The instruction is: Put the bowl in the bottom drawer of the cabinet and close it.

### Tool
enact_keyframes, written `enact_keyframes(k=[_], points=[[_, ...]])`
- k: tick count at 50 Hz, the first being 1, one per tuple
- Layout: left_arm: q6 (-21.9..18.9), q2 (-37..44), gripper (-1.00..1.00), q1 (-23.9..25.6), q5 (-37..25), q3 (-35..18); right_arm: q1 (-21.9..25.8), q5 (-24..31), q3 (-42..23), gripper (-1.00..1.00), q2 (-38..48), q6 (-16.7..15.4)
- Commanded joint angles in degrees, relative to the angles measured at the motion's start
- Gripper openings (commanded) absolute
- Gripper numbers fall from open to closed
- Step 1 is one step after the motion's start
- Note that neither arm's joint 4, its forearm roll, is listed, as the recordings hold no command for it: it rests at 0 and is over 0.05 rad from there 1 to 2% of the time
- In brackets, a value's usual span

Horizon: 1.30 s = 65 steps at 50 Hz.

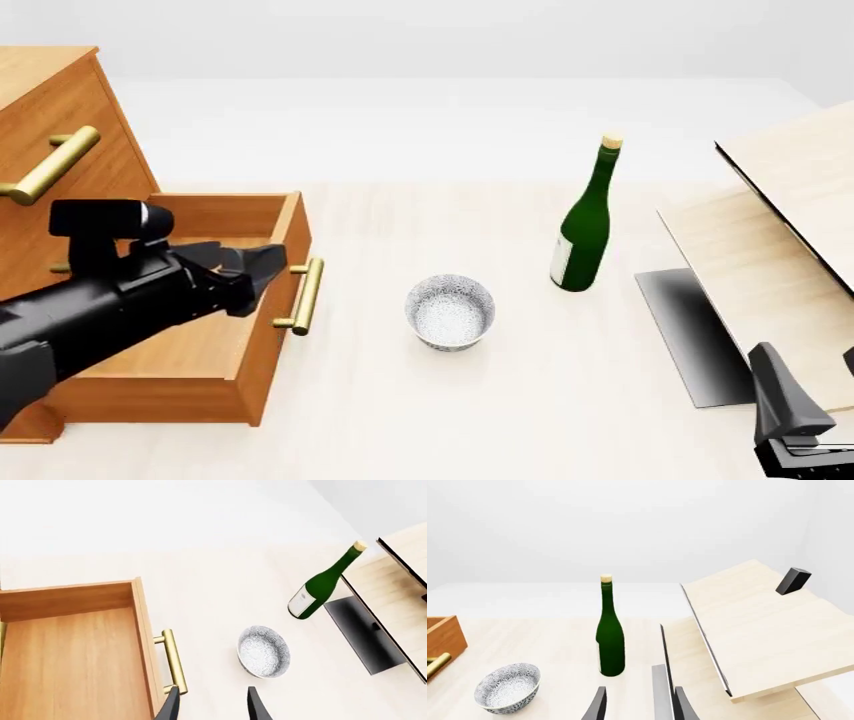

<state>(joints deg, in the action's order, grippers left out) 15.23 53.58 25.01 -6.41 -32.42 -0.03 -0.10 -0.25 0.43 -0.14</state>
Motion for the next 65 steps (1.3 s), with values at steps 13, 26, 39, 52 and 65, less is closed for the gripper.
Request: enact_keyframes(k=[13, 26, 39, 52, 65], points=[[1.4, 3.4, 1.00, 2.5, 1.8, -3.6, 0.0, 0.0, 0.0, 1.00, 0.0, 0.0], [3.3, 7.2, 1.00, 4.5, 4.2, -4.6, 0.0, 0.0, 0.0, 1.00, 0.0, 0.0], [4.4, 10.3, 1.00, 5.8, 5.6, -6.3, 0.0, 0.0, 0.0, 1.00, 0.0, 0.0], [6.8, 14.1, 1.00, 6.9, 6.7, -8.5, 0.0, 0.0, 0.0, 1.00, 0.0, 0.0], [8.0, 17.9, 1.00, 6.7, 7.8, -10.3, 0.0, 0.0, 0.0, 1.00, 0.0, 0.0]])
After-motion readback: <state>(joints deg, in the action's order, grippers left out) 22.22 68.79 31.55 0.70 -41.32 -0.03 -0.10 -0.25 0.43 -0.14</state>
